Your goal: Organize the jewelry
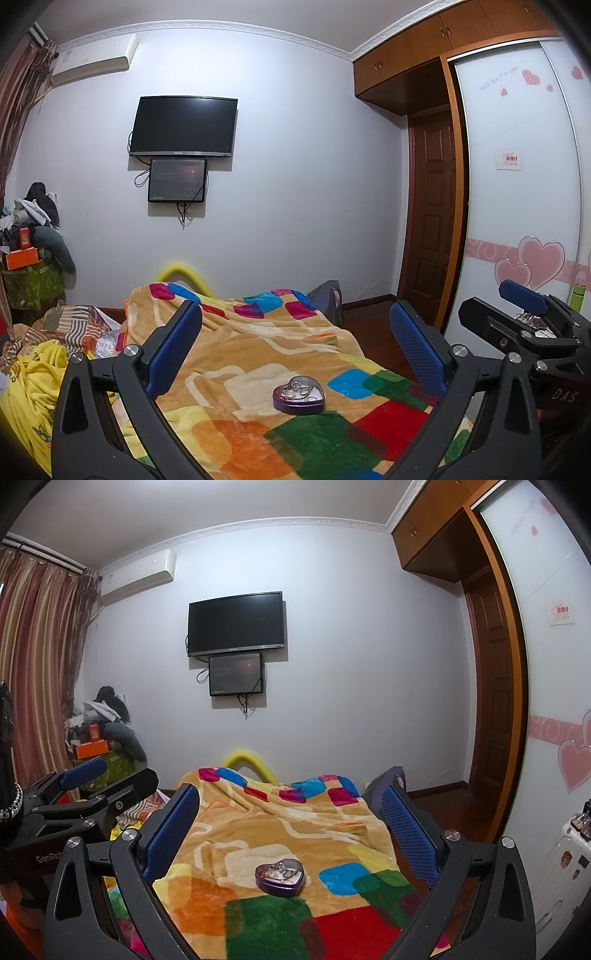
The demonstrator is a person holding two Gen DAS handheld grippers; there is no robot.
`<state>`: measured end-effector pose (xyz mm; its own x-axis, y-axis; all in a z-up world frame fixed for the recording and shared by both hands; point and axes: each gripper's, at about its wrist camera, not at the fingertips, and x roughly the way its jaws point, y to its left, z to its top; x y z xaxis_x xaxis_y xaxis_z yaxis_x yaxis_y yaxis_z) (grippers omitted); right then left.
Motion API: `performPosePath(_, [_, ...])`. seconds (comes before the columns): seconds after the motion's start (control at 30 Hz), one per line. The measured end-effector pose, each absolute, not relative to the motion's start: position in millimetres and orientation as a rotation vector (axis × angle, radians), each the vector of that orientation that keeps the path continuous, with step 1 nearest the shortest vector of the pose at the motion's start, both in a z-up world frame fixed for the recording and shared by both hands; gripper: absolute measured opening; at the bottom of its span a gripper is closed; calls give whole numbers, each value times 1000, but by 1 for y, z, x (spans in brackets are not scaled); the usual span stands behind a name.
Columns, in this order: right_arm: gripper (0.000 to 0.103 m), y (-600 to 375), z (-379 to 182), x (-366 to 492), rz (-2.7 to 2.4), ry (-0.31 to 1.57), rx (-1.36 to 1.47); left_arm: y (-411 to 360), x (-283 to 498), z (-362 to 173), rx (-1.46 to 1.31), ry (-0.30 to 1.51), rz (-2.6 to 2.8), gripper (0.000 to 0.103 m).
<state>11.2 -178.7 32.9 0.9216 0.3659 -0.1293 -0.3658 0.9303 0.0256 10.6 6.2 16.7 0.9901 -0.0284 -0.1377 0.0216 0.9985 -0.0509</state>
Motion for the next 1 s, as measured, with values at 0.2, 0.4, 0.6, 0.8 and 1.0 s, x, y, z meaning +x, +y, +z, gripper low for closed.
performPosePath(0.2, [98, -179, 33, 11, 375, 133, 1, 5, 9, 17, -47, 134, -26, 102])
performPosePath(0.4, [98, -178, 33, 11, 377, 135, 2, 5, 8, 18, -53, 138, -32, 102])
performPosePath(0.6, [98, -178, 32, 11, 376, 134, 2, 6, 9, 17, -63, 144, -36, 102])
performPosePath(0.8, [98, -178, 31, 11, 372, 137, 8, 6, 10, 17, -63, 146, -42, 102])
performPosePath(1.0, [98, -178, 30, 10, 369, 141, 11, 6, 10, 16, -62, 147, -40, 102])
